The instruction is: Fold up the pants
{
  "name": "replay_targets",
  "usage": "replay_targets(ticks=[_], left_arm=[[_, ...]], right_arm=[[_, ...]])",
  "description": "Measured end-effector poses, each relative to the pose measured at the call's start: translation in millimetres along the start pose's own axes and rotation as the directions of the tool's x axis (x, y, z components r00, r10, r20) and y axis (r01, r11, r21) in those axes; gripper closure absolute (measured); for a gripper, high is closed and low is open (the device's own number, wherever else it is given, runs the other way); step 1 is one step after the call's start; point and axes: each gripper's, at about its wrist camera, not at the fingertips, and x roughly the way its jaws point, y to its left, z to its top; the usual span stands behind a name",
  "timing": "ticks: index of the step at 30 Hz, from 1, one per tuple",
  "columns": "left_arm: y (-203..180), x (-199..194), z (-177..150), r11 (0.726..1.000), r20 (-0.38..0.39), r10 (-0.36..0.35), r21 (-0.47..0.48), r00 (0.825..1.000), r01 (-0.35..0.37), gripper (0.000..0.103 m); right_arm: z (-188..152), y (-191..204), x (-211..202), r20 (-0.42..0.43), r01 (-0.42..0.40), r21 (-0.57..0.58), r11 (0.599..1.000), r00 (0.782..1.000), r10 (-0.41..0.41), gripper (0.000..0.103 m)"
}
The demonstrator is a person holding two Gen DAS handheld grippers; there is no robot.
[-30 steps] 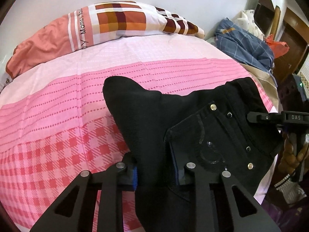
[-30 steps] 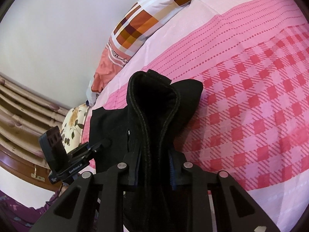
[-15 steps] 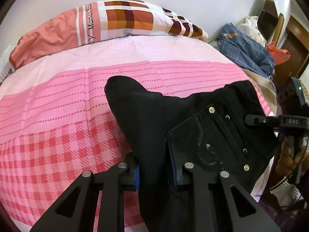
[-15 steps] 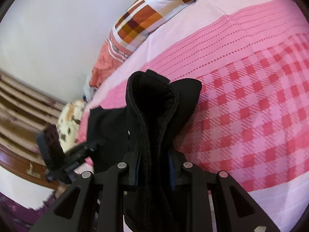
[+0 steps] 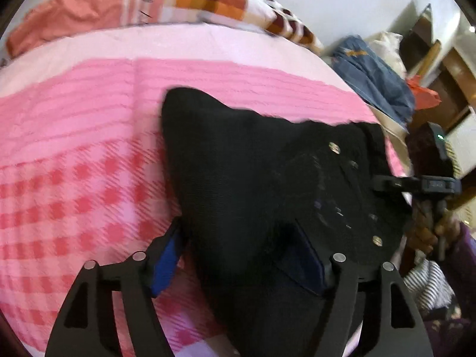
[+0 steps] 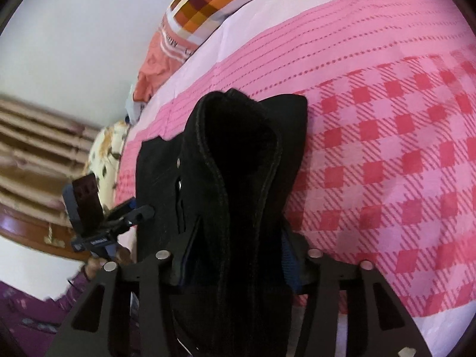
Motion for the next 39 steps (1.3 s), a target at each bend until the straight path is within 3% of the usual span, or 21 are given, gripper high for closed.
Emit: replay_targets(ticks=[4,5,6,7,15,20,28,39], left_arm=[[-3.8,2.3,-2.1,0.996,0.015,-0.079,-0.031,0.997,0.08,0.032],[-2.7,0.6,-1.7,0.994,0.025,-0.098,-0.045,0.995,0.099,0.041],[-1.4,-1.5,-0.4,0.995,0.033,-0.087,-0.051,0.996,0.089,0.07],[0.9,-4.2,0.7,0.995,0.043,-0.081,-0.061,0.996,0.083,0.076],[-0.8,-21.6,-1.5,0.997,0.1,-0.028,-0.068,0.995,0.035,0.078],[11.2,-50.9,5.5,0.996,0.167,0.033,-0.085,0.985,-0.019,0.078],[59.3,-97.3,15.6,0.982,0.232,0.155,-0.138,0.96,-0.126,0.078],[134.5,-140.9,25.9,0.955,0.284,0.264,-0.214,0.922,-0.208,0.078]], right_arm=[[-1.5,4.3,-1.7,0.018,-0.02,0.003,1.0,1.0,0.02,0.077],[-2.3,6.4,-3.4,0.026,-0.025,0.007,1.0,0.999,0.024,0.078],[-2.6,8.7,-5.4,0.034,-0.032,0.014,0.999,0.999,0.031,0.079],[-3.7,11.4,-7.6,0.044,-0.038,0.022,0.999,0.998,0.037,0.079],[-0.9,37.9,-17.3,0.094,-0.137,0.07,0.988,0.987,0.131,0.079],[8.3,65.2,-3.5,0.085,-0.189,0.048,0.981,0.979,0.184,0.079],[44.1,116.1,51.9,0.044,-0.256,0.0,0.967,0.966,0.255,0.079],[95.6,184.0,127.5,-0.046,-0.269,-0.066,0.961,0.963,0.267,0.079]])
